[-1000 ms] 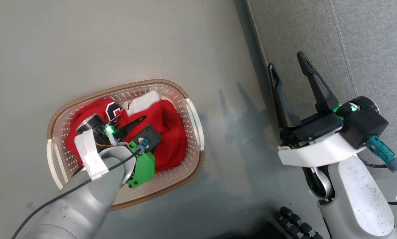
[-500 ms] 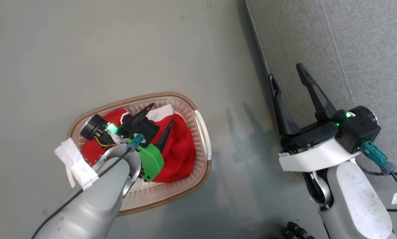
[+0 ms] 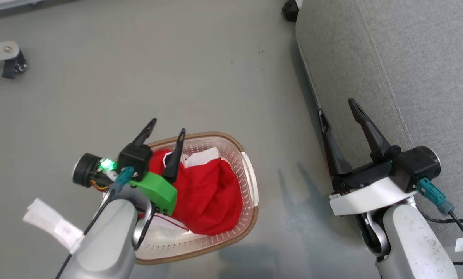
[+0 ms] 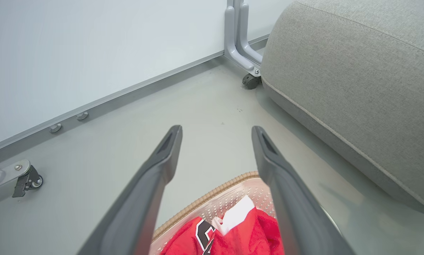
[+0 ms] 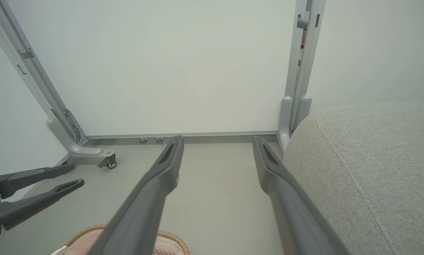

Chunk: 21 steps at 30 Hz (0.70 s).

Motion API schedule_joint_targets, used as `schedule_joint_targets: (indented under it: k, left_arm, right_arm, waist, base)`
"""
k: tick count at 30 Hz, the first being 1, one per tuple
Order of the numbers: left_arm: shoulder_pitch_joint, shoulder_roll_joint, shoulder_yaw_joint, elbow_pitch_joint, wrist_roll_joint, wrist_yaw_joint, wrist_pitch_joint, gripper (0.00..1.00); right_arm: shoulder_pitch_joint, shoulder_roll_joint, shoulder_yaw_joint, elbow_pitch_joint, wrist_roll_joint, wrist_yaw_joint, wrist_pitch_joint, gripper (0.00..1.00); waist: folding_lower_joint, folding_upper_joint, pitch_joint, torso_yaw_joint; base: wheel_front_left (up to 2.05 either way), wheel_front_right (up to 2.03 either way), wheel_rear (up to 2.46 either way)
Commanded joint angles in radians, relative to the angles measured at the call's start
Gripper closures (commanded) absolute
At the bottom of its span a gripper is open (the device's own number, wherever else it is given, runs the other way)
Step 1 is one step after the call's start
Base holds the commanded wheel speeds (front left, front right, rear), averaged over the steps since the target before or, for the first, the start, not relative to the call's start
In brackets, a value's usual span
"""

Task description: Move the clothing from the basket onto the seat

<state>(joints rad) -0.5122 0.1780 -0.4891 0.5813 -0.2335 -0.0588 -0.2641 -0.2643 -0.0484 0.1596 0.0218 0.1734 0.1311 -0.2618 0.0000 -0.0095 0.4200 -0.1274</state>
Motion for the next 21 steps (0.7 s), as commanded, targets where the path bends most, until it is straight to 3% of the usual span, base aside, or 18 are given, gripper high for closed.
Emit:
schedule_joint_targets:
  k: [1, 12, 21]
  left_arm:
    - [0.037, 0.002, 0.032, -0.026, 0.011, 0.01, -0.001, 0.0]
    - [0.219, -0.04, 0.323, -0.237, 0.04, 0.013, -0.001, 0.0]
    - [0.346, -0.074, 0.474, -0.34, 0.087, -0.014, -0.001, 0.0]
  right_arm:
    - [0.02, -0.003, -0.005, 0.005, -0.009, 0.0, -0.005, 0.0]
    - [0.082, -0.003, -0.044, 0.027, -0.027, 0.0, -0.005, 0.0]
    - [0.138, -0.003, -0.072, 0.038, -0.036, 0.0, -0.005, 0.0]
  waist:
    - [0.0, 0.0095, -0.049, 0.026]
    - [0.0, 0.0095, -0.166, 0.048]
    - [0.0, 0.0095, -0.244, 0.062]
  base:
    - [0.0, 0.0, 0.0]
    - [0.0, 0.0, 0.0]
    - [0.0, 0.0, 0.0]
